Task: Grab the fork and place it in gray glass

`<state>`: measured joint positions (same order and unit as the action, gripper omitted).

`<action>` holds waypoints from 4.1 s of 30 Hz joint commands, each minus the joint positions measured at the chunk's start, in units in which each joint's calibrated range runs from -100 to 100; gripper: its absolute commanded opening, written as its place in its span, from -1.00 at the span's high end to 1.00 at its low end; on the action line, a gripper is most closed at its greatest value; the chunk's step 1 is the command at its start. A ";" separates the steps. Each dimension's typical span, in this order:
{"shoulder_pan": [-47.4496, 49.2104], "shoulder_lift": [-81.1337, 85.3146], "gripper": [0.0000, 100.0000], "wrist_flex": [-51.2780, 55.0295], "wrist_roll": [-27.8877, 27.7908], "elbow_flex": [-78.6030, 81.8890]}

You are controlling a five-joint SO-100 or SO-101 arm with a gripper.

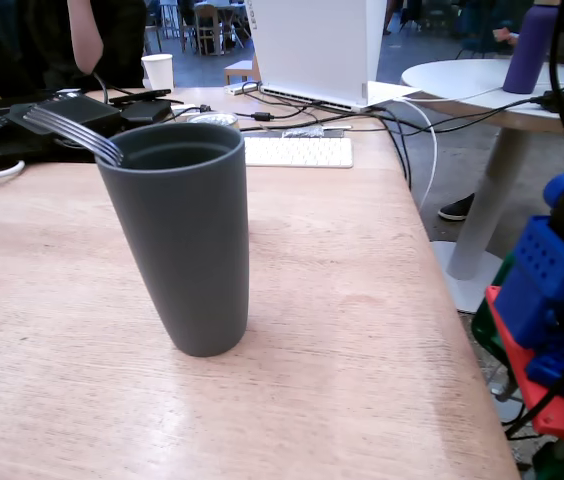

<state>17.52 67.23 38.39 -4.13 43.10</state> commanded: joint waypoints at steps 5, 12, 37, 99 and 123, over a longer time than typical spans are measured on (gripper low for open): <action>-0.43 14.25 0.14 11.04 0.10 22.26; -0.26 17.08 0.14 0.20 5.03 41.32; -0.43 30.28 1.00 2.09 5.08 56.43; -0.09 30.37 1.00 2.09 4.59 56.43; -0.09 30.37 1.00 2.09 4.59 56.43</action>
<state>17.33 97.06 40.37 0.71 99.01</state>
